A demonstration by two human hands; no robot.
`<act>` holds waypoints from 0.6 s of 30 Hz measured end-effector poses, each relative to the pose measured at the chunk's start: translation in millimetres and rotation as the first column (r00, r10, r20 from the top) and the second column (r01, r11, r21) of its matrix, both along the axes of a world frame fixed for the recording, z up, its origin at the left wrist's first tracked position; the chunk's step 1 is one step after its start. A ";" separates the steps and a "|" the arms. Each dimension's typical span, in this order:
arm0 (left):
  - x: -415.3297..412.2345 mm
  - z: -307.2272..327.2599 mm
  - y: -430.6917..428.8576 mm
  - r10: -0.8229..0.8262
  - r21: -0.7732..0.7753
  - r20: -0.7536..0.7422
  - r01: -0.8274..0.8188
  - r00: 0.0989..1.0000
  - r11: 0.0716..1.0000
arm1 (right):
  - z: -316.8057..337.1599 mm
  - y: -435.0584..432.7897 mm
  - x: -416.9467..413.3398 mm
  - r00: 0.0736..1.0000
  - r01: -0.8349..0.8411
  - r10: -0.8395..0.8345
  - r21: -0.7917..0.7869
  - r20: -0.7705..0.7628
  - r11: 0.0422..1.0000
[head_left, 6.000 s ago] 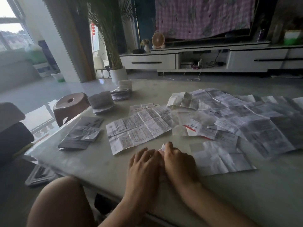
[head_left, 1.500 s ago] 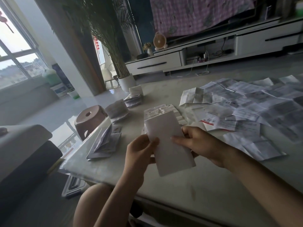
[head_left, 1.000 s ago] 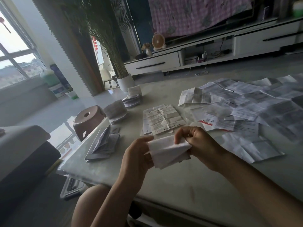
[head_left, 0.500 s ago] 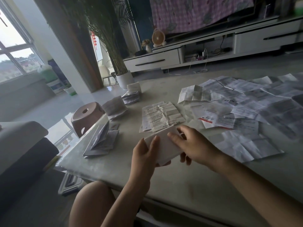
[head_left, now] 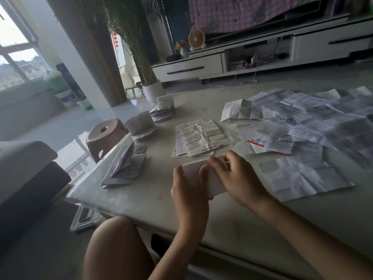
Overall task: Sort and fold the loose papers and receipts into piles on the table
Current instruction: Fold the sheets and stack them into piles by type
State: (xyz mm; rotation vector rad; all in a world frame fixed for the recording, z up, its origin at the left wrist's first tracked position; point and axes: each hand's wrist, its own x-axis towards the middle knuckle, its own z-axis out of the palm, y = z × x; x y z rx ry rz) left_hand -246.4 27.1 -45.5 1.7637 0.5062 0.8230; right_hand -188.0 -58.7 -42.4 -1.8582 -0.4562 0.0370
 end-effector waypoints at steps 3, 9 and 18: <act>-0.8 0.6 4.3 -0.044 0.003 -0.055 0.044 0.998 0.999 | -4.0 1.0 -11.0 0.976 0.120 -0.062 -0.275 0.210 0.954; -8.7 -1.9 28.2 -0.184 -0.017 -0.169 0.184 0.968 0.983 | 1.2 2.2 3.6 0.998 0.004 -0.007 -0.053 -0.055 0.999; -15.6 12.7 56.1 -0.571 -0.171 -0.042 0.557 0.820 0.813 | 8.5 -4.4 8.5 0.860 -0.155 0.191 0.114 -0.474 0.981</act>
